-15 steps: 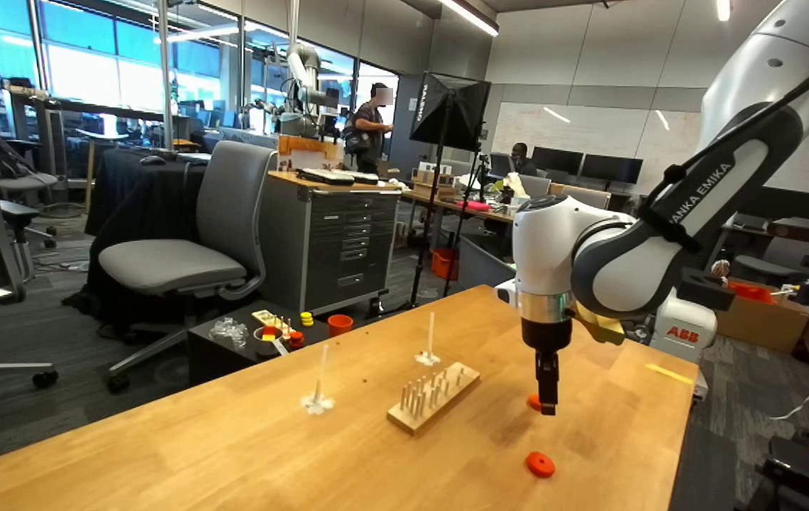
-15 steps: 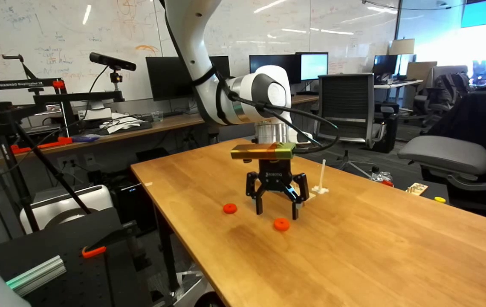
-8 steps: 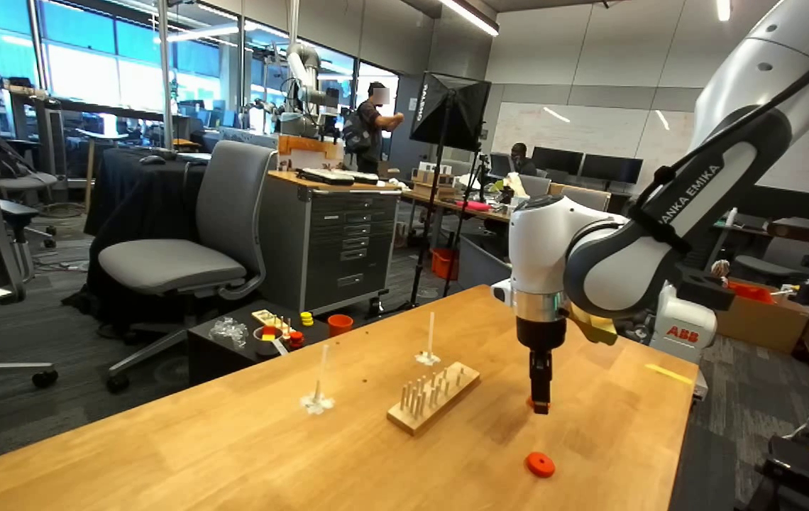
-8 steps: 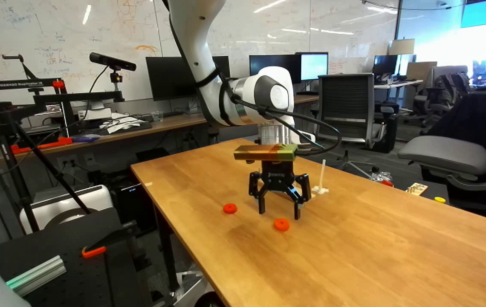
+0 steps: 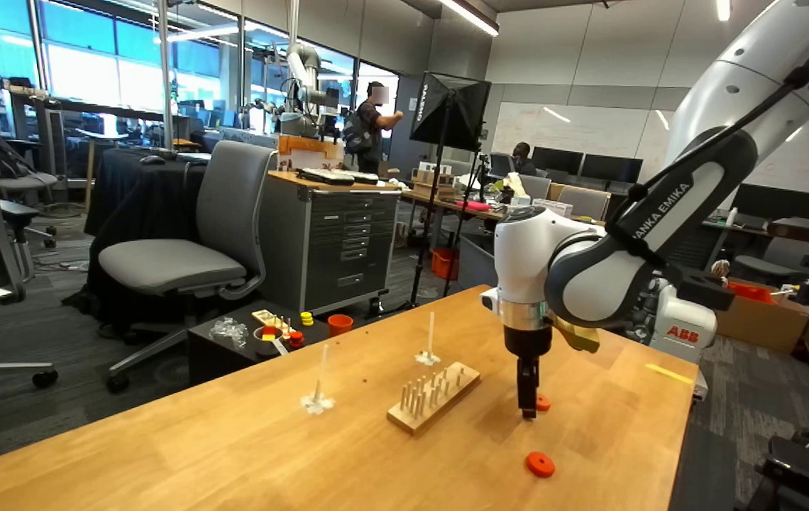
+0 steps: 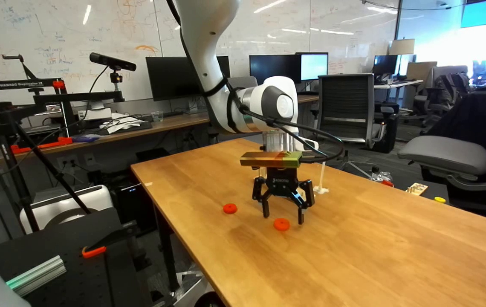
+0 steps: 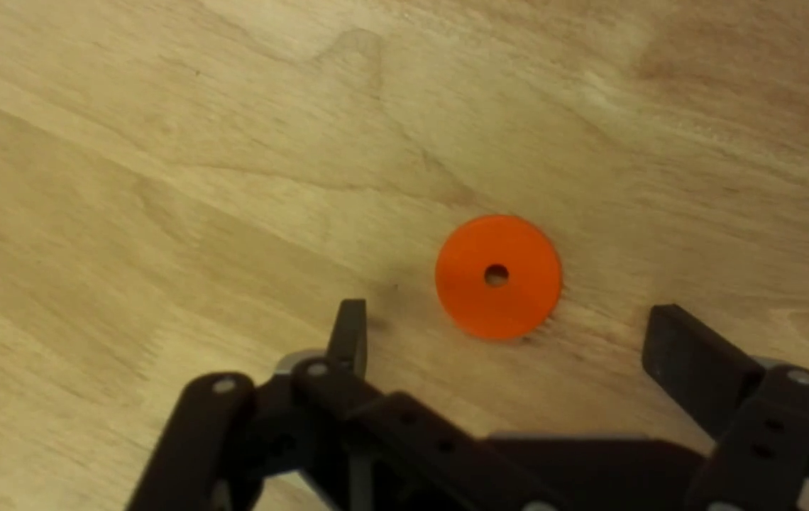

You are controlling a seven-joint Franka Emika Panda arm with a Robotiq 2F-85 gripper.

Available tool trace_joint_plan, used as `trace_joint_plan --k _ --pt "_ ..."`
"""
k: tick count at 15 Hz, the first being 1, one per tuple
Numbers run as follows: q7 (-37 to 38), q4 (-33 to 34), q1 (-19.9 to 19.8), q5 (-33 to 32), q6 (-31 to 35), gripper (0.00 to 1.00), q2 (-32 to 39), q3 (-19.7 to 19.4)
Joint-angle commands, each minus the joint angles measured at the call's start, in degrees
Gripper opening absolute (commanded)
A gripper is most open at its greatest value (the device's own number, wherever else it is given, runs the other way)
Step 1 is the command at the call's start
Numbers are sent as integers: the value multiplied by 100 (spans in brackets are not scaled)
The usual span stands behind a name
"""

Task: Put the right orange object on the wooden board

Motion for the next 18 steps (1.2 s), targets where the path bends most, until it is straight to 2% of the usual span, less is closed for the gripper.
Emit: trace_joint_plan --k 1,3,4,12,14,18 --pt "6 410 65 141 -372 100 261 -10" --pt "-29 442 72 127 -599 100 291 -9" --pt "-19 202 63 43 -324 100 114 -13" --pt "-18 285 77 47 -429 100 189 -5" --pt "-273 237 -51 142 -339 100 188 118" --pt "-312 -180 -52 82 232 100 -82 164"
